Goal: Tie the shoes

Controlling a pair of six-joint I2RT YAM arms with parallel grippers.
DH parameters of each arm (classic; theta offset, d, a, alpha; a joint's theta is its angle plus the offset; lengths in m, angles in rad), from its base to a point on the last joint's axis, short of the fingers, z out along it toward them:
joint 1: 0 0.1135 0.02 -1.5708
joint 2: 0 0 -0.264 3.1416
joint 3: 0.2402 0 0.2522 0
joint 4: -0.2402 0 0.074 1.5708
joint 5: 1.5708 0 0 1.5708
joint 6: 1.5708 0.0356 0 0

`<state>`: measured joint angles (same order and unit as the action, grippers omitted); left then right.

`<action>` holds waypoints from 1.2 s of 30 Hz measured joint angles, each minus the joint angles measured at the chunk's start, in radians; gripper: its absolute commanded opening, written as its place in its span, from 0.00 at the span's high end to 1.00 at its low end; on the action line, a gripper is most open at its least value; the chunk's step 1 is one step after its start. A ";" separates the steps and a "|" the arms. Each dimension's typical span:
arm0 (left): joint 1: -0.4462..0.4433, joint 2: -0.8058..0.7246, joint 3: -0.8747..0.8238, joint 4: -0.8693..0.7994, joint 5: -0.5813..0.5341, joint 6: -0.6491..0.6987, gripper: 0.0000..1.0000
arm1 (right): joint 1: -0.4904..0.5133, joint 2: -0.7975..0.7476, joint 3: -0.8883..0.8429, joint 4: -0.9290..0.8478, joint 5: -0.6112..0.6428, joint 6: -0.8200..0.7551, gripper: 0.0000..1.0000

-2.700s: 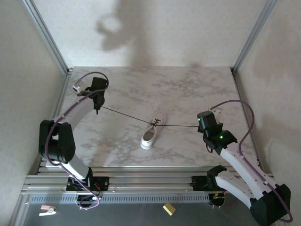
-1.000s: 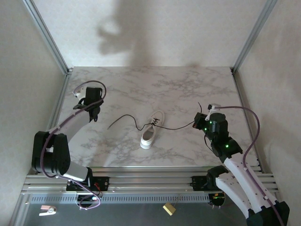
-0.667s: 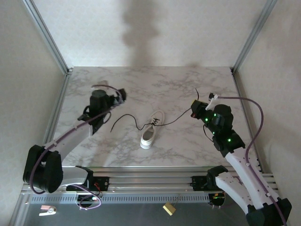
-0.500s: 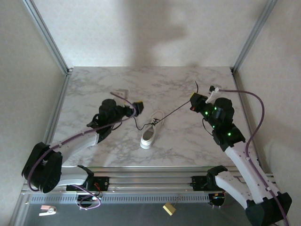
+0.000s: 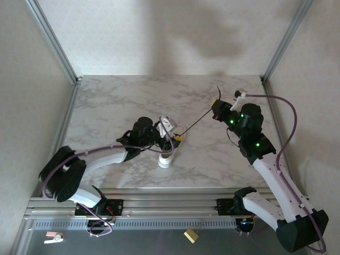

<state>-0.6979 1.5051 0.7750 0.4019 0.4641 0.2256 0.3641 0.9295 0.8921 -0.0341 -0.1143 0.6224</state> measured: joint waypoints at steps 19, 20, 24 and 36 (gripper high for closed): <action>-0.007 0.139 0.124 -0.114 -0.029 0.098 1.00 | 0.000 -0.023 0.000 -0.089 0.068 -0.013 1.00; -0.007 0.136 0.119 -0.109 -0.030 0.096 1.00 | 0.000 -0.025 0.000 -0.109 0.092 -0.019 1.00; 0.000 0.110 0.089 -0.089 -0.030 0.080 1.00 | 0.000 0.002 -0.037 -0.188 0.157 -0.034 1.00; 0.026 0.076 0.037 -0.035 -0.006 0.015 1.00 | 0.243 0.372 -0.218 -0.212 0.152 -0.042 0.42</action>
<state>-0.6716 1.5814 0.8120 0.3672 0.4580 0.2405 0.6075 1.3010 0.6739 -0.2462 0.0376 0.5808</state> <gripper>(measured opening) 0.059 0.455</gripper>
